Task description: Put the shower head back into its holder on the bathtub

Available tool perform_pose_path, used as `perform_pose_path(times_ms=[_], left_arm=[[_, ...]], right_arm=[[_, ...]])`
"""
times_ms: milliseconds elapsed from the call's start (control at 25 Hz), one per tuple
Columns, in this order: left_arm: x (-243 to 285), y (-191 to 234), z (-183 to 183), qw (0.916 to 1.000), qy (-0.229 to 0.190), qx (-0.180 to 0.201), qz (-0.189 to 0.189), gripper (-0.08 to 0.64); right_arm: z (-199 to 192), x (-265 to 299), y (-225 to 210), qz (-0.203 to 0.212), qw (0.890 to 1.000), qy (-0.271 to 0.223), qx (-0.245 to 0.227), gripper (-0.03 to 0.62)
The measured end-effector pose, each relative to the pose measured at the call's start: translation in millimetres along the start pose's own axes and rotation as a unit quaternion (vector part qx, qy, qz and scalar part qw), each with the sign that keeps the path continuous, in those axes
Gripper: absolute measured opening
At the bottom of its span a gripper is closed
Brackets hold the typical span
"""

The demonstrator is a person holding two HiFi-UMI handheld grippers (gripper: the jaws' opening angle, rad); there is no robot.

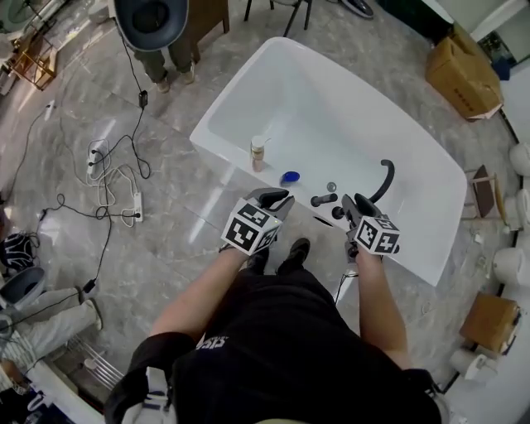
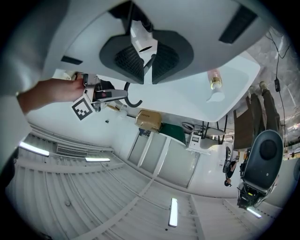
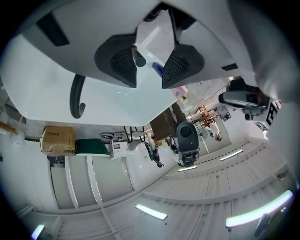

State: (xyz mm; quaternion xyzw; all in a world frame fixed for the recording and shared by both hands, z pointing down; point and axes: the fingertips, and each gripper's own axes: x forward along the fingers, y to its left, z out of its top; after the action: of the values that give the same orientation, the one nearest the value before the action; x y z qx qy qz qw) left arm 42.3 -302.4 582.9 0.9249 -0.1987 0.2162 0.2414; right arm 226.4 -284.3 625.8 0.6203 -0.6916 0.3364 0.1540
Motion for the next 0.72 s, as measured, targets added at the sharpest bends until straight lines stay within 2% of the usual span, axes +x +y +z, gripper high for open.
perform_pose_path(times_ms=[160,320,440,600,720], left_arm=[[-9,-6,14,0.9997,-0.007,0.019,-0.016,0.061],[-10,-11,33,0.9994,-0.020,0.022,-0.020,0.061],[-6,-19,42,0.9991,-0.026,0.020,-0.029,0.058],[2,-35,55,0.9983,-0.025,0.038,-0.037,0.059],[8,-47,68,0.9976,-0.027,0.049,-0.041,0.058]], right_arm=[[23,-41,14,-0.006,0.999,-0.037,-0.007,0.165],[44,-74,28,-0.002,0.998,-0.055,-0.036,0.137],[58,-93,37,0.011,0.996,-0.073,-0.047,0.074],[75,-114,42,0.026,0.994,-0.095,-0.040,0.061],[86,-127,50,0.057,0.992,-0.106,-0.048,0.058]])
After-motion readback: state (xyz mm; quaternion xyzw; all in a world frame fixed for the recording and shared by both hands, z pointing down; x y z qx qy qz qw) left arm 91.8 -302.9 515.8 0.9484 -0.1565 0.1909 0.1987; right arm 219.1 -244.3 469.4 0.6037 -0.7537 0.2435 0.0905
